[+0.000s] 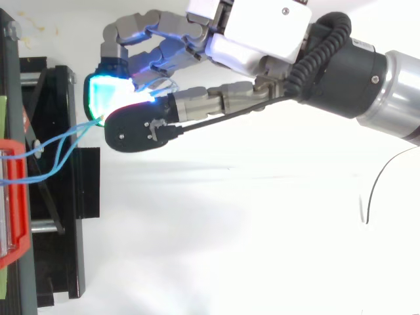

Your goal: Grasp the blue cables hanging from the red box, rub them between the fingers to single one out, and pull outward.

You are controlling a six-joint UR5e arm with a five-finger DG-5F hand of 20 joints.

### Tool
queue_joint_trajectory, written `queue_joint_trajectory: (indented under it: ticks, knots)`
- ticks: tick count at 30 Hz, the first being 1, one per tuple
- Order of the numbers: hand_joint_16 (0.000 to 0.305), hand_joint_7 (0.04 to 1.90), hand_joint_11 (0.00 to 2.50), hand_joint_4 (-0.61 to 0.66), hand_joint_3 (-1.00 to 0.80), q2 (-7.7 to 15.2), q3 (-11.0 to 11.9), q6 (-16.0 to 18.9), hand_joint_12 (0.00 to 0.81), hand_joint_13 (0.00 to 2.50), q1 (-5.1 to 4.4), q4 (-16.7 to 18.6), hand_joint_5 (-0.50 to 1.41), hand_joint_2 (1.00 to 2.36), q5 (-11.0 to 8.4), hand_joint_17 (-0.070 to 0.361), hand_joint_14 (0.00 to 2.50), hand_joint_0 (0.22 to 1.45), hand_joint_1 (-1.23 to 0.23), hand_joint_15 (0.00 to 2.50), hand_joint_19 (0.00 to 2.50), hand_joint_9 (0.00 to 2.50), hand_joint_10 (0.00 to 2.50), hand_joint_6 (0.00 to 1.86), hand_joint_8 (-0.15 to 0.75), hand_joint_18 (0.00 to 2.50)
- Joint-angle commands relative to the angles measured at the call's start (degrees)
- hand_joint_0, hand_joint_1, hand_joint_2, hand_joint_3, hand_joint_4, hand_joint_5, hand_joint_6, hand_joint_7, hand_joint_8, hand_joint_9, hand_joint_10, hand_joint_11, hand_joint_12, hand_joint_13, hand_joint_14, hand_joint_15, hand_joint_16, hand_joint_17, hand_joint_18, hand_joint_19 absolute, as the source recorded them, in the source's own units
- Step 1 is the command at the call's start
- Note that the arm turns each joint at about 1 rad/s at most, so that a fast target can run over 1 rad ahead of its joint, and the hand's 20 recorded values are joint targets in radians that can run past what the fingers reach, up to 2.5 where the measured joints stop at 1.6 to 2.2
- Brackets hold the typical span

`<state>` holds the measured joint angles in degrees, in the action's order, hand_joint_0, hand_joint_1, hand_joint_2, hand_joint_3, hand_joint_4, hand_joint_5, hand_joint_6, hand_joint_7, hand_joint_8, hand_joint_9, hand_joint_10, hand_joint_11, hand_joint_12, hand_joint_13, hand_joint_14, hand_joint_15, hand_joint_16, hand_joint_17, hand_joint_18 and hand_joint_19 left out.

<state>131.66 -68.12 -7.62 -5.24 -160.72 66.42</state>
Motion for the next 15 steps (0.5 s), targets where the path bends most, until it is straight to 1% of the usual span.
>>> queue_joint_trajectory:
  ticks: [1, 3, 8, 13, 15]
  knots:
    - [0.042, 1.17, 0.3, 0.23, -0.18, 0.0, 0.0, 0.6, 0.32, 0.61, 0.05, 0.0, -0.12, 1.02, 0.02, 0.094, 0.01, 0.78, -0.89, 0.26, 0.4, 0.7, 0.01, 0.5, 0.216, 0.55]
    - [0.041, 1.17, 0.29, 0.23, -0.17, 0.0, 0.0, 1.9, 0.317, 0.6, -0.12, 0.0, -0.12, 1.02, 0.02, 0.093, 0.01, 0.79, -0.9, 0.25, 0.39, 0.69, 0.01, 0.5, 0.214, 0.54]
    - [0.04, 1.17, 0.29, 0.23, -0.17, 0.0, 0.0, 3.9, 0.318, 0.59, -0.3, -0.5, -0.12, 1.02, -0.06, 0.089, 0.01, 0.79, -0.9, 0.25, 0.39, 0.68, 0.01, 0.5, 0.214, 0.51]
    - [0.039, 1.24, 0.31, 0.25, -0.25, 0.0, 0.0, 5.5, 0.318, 0.61, -0.47, -1.4, -0.1, 1.02, -0.06, 0.089, 0.01, 0.73, -0.86, 0.25, 0.38, 0.71, 0.01, 0.5, 0.226, 0.54]
    - [0.04, 1.24, 0.32, 0.26, -0.29, 0.0, 0.0, 5.8, 0.321, 0.62, -0.56, -1.6, -0.1, 1.01, 0.02, 0.089, 0.01, 0.68, -0.82, 0.26, 0.39, 0.73, 0.01, 0.5, 0.23, 0.55]
